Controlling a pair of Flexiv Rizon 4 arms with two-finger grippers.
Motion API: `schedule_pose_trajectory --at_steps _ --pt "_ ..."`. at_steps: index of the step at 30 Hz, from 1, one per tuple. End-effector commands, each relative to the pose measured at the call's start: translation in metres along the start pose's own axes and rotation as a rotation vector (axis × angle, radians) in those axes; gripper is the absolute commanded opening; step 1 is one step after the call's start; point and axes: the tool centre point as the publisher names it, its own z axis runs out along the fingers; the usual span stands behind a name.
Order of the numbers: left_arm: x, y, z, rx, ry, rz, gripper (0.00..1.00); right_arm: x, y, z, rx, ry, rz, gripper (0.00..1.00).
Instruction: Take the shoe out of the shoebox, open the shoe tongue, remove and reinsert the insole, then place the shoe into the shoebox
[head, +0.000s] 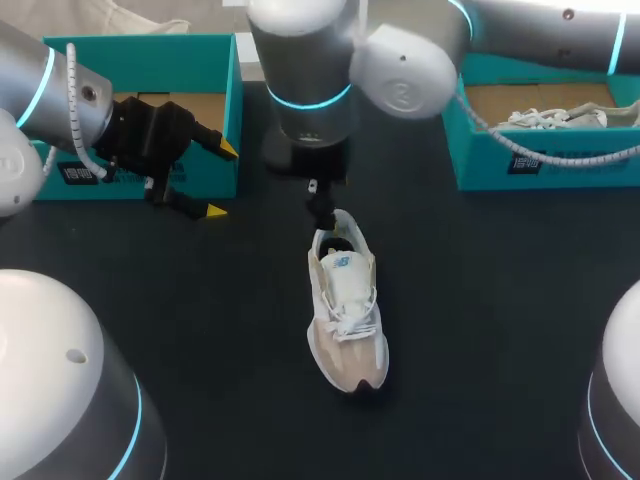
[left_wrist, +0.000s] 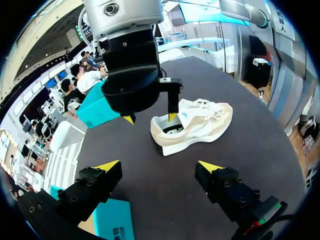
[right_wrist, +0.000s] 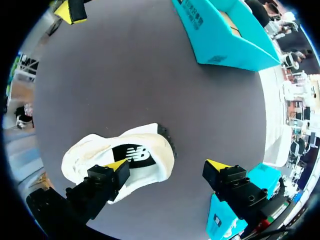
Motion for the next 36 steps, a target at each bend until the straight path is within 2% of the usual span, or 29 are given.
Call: schedule_pose_trajectory --at_steps 1,4,6,10,15,18,20,22,24,26,27,28,32,36 --pt "0.0 0.0 0.0 -0.003 0.001 0.001 1.0 -0.003 -0.008 0.024 -0.056 0.002 -0.061 1.0" --pt "0.0 0.0 0.0 -0.003 0.001 0.001 1.0 -0.003 -0.011 0.035 -0.049 0.012 -0.083 1.0" --pt "0.0 0.0 0.0 -0.003 0.001 0.001 1.0 -0.004 -0.013 0.042 -0.051 0.015 -0.088 0.94" --pt "0.0 0.0 0.0 -0.003 0.001 0.001 1.0 -0.006 -0.009 0.053 -0.049 0.037 -0.099 0.87" --pt "0.0 0.0 0.0 -0.003 0.001 0.001 1.0 -0.006 -0.003 0.062 -0.053 0.05 -0.105 0.87" --pt "0.0 0.0 0.0 -0.003 0.001 0.001 1.0 -0.005 -0.002 0.067 -0.038 0.064 -0.108 0.8" --pt "0.0 0.0 0.0 -0.003 0.001 0.001 1.0 -0.005 -0.003 0.069 -0.031 0.068 -0.109 0.67" --pt "0.0 0.0 0.0 -0.003 0.001 0.001 1.0 -0.003 -0.003 0.073 -0.016 0.078 -0.108 0.47" --pt "0.0 0.0 0.0 -0.003 0.001 0.001 1.0 -0.001 -0.002 0.075 -0.011 0.08 -0.109 0.34" --pt "0.0 0.0 0.0 -0.003 0.001 0.001 1.0 0.001 0.0 0.077 0.001 0.086 -0.111 0.09" --pt "0.0 0.0 0.0 -0.003 0.001 0.001 1.0 0.002 0.0 0.077 0.004 0.089 -0.104 0.03" --pt "0.0 0.0 0.0 -0.003 0.001 0.001 1.0 0.003 0.0 0.079 0.018 0.092 -0.1 0.0" --pt "0.0 0.0 0.0 -0.003 0.001 0.001 1.0 0.006 -0.002 0.079 0.052 0.092 -0.048 0.0" --pt "0.0 0.0 0.0 -0.003 0.001 0.001 1.0 0.004 -0.011 0.056 0.08 0.064 -0.004 0.0"
